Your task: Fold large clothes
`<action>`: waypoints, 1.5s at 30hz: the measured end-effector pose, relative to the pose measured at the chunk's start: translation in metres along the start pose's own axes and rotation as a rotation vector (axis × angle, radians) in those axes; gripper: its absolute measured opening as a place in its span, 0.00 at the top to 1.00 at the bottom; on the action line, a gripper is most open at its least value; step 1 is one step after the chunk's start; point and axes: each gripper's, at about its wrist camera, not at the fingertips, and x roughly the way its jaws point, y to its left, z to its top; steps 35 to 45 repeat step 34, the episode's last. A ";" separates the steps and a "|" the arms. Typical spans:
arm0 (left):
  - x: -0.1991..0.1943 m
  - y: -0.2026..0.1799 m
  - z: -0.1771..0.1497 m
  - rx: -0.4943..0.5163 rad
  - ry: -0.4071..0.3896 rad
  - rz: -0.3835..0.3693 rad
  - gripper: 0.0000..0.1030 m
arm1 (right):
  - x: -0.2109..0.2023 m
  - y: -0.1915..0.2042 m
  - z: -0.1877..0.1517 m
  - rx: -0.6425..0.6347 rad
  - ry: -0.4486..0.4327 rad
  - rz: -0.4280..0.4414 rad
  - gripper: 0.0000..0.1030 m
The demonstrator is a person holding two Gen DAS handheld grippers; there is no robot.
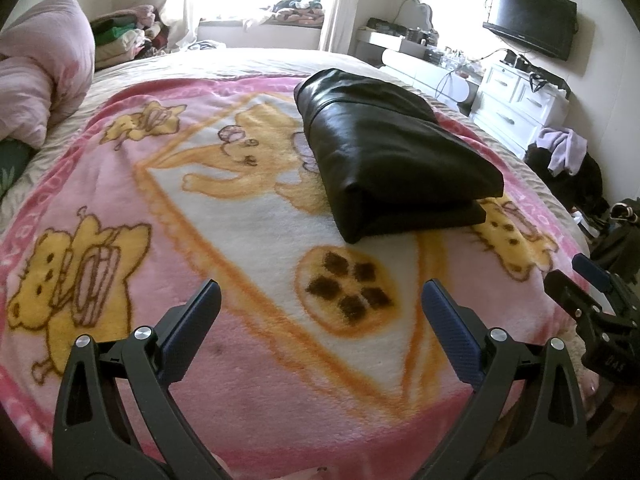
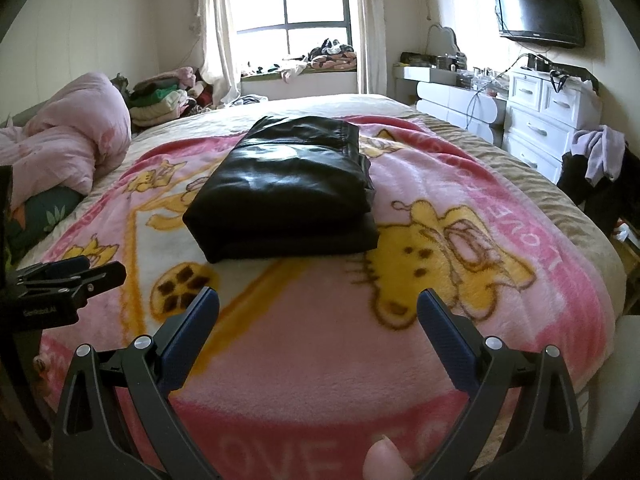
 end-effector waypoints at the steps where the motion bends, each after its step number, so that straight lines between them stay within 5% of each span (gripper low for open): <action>1: 0.000 0.000 0.000 -0.001 0.000 0.000 0.09 | 0.001 0.000 -0.001 0.000 0.001 -0.001 0.04; 25: 0.006 0.026 0.000 -0.087 0.023 0.049 0.09 | -0.008 -0.030 0.002 0.080 -0.009 -0.048 0.04; 30: 0.010 0.082 0.020 -0.154 0.058 0.135 0.09 | -0.025 -0.108 0.009 0.208 -0.031 -0.246 0.04; 34: 0.008 0.181 0.051 -0.233 0.039 0.332 0.09 | -0.033 -0.251 -0.010 0.436 0.022 -0.555 0.04; 45: 0.008 0.181 0.051 -0.233 0.039 0.332 0.09 | -0.033 -0.251 -0.010 0.436 0.022 -0.555 0.04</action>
